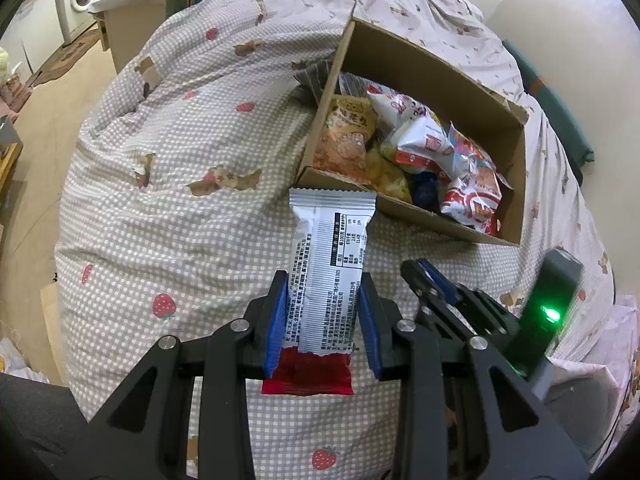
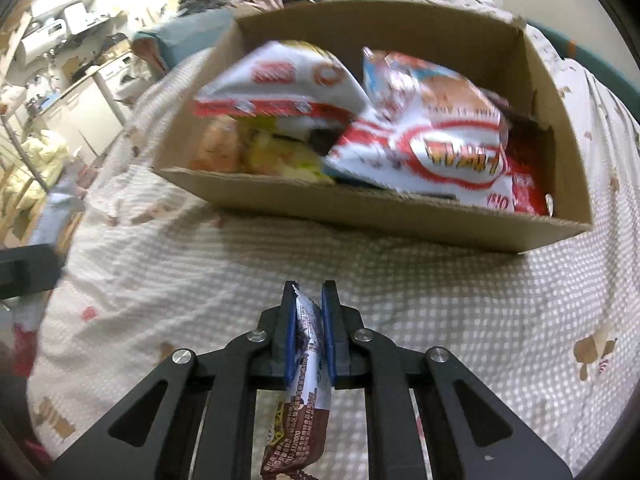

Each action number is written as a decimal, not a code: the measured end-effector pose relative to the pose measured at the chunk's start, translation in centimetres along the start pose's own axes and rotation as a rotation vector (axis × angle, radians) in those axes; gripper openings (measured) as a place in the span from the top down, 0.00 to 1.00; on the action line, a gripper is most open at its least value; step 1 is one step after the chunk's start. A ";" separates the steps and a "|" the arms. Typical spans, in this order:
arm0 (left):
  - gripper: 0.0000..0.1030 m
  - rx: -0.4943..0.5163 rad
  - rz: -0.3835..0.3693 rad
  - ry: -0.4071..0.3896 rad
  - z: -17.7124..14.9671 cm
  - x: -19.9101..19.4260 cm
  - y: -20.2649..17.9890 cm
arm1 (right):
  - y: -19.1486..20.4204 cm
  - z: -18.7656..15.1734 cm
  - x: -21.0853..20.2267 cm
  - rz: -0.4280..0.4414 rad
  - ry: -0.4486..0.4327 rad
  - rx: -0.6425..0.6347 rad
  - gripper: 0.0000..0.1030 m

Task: Organize snacks
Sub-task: 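Carry both bars over the box and open both grippers to drop them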

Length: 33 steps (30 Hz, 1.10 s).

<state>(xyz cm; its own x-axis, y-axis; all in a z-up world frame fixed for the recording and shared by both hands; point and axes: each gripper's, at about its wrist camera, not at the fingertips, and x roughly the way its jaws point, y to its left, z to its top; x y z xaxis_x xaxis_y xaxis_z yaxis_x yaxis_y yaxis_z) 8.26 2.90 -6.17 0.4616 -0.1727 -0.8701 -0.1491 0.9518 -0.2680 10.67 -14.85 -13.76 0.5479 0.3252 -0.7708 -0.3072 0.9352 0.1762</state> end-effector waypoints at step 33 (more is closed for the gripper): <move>0.72 0.188 0.044 -0.171 9.3 -1.1 -6.3 | -5.5 10.8 -6.9 0.179 -0.190 0.041 0.88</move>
<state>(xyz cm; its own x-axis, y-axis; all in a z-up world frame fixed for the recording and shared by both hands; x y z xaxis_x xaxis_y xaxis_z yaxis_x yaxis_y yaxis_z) 16.85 -0.57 0.34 0.6016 -0.0997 -0.7925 -0.0149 0.9906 -0.1359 16.95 -20.72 -2.79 0.6252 0.5025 -0.5972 -0.3826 0.8642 0.3267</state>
